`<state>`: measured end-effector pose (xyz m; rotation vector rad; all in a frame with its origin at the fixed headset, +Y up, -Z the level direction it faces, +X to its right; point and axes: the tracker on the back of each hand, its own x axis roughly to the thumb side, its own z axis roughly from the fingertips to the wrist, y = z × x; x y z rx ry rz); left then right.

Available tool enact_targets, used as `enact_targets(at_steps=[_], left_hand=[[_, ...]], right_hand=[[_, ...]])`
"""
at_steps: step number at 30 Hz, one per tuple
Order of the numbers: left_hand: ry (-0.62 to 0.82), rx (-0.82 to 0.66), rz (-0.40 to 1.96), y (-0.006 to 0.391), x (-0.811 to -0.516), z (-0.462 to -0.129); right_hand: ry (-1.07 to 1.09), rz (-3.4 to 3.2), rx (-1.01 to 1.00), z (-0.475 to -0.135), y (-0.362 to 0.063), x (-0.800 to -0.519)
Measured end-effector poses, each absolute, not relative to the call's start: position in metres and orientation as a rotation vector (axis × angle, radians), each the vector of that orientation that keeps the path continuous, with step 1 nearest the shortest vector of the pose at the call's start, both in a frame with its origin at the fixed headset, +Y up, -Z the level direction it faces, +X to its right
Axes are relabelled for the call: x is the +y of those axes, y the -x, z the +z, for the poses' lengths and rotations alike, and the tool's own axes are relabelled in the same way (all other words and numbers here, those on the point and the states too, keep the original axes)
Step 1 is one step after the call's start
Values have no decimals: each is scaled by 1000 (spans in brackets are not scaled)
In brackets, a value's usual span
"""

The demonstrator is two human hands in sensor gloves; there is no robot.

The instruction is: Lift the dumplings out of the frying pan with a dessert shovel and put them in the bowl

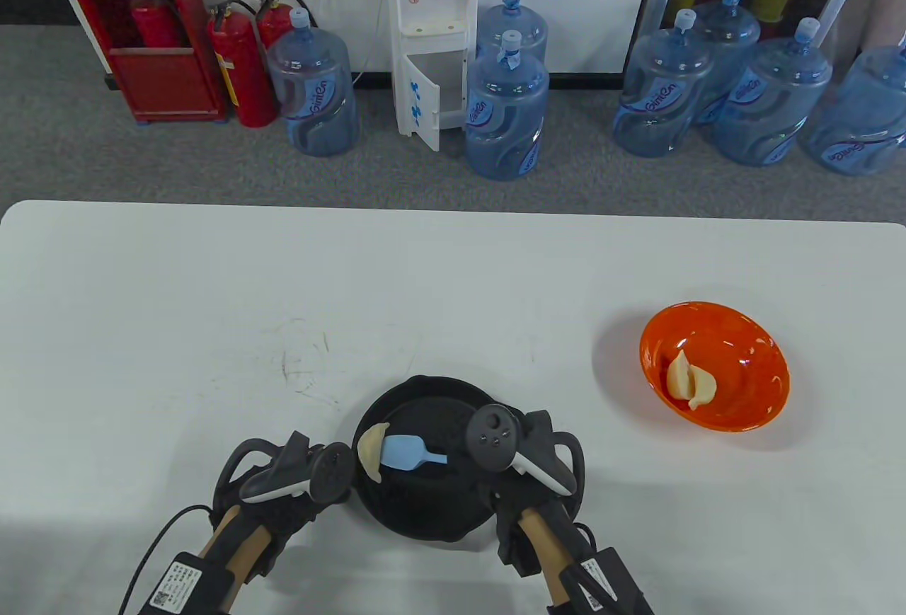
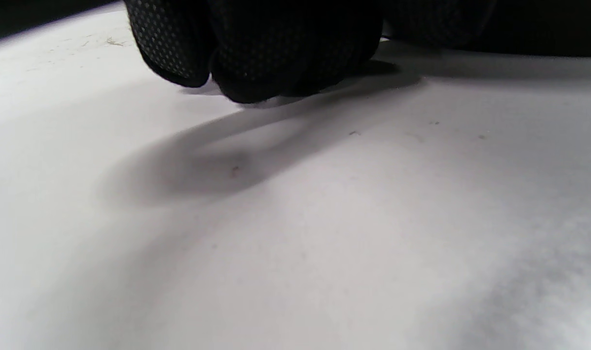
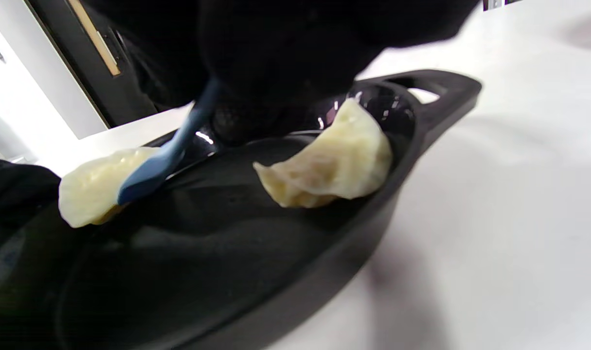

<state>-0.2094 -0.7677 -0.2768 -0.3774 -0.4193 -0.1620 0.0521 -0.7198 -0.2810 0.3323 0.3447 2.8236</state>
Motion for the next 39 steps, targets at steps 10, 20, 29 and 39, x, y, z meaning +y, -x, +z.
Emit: enact_targets(at_steps=[10,20,29,39], left_hand=[[377,-422,-163,209,-768,-277],[377,-424,-162,210,-768,-277],[381,-423,-153,210,-768,-277],[385,-422,-149,211,-768,-277]], right_hand=[[-389,2886,286,-273,-36,-724],[-402,2855,297,-272,-35,-730],[-343,2706,378,-280,-53,-732],[-278,2553,343,-287,-88,-729]])
